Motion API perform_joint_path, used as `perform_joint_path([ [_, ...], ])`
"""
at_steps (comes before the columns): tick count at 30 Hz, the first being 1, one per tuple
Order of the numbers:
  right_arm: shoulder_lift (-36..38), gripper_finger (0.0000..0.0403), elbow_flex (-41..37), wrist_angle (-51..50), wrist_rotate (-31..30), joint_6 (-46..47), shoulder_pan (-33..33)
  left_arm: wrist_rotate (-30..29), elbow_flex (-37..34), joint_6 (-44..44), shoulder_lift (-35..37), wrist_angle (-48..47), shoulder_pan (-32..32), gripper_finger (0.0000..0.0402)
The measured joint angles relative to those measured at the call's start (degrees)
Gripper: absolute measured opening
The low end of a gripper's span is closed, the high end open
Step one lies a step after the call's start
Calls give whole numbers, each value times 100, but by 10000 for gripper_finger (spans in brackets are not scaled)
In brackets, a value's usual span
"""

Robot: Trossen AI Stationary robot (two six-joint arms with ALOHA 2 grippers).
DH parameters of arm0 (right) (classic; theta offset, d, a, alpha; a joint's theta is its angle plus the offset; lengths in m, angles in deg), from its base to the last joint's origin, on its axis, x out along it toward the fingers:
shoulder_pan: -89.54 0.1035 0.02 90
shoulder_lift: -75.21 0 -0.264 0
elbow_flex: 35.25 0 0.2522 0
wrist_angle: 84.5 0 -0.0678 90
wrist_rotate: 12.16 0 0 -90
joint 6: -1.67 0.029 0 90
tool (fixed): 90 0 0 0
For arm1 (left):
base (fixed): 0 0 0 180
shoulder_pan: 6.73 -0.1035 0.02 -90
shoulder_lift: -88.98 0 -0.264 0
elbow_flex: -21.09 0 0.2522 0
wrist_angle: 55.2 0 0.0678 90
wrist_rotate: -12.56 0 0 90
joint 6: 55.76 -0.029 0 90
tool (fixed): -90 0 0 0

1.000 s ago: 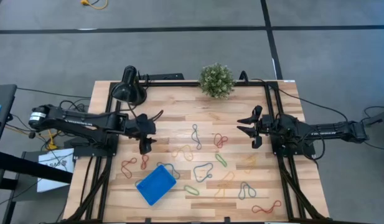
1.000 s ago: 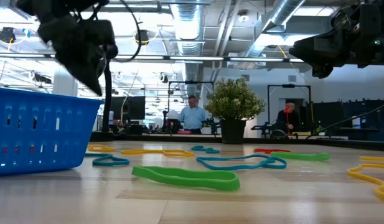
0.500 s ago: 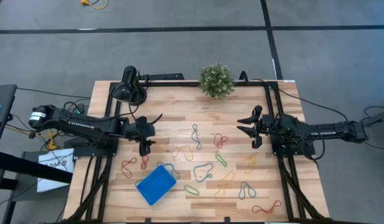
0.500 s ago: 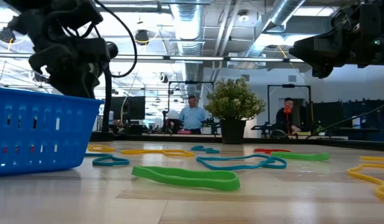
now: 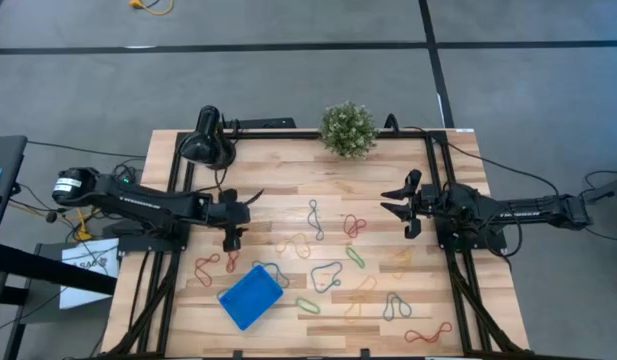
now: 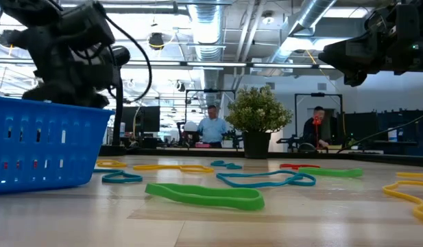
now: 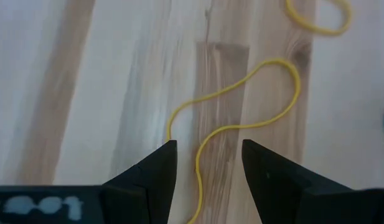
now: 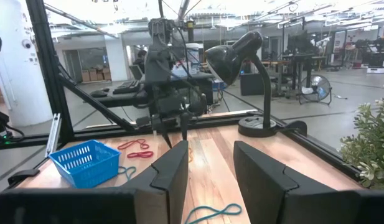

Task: Pick and place rubber bands into bin
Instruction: Put the yellow rubber band into the blue basket

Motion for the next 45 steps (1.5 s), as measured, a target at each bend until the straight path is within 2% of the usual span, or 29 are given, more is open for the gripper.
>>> perform_joint_path([
  [8,0,123,0,-10,-2,1,0,7,0,-220,-963,870,-2,171],
  [13,0,123,-2,-8,-2,1,0,-20,32,-316,-1294,1039,-2,171],
  [17,0,123,-1,-8,-1,1,1,-10,26,-308,-1271,931,-2,167],
  [21,0,123,-2,-59,-2,1,0,73,22,-216,-1132,730,0,145],
  [34,0,123,-2,-191,26,13,4,45,13,9,-909,175,-39,30],
  [37,0,123,0,-470,277,46,4,-17,9,-99,-909,204,-45,5],
  [40,0,123,-2,-634,560,124,7,-101,7,-102,-911,226,-48,8],
  [45,0,123,-2,-596,613,181,82,-138,7,-102,-911,238,-48,21],
])
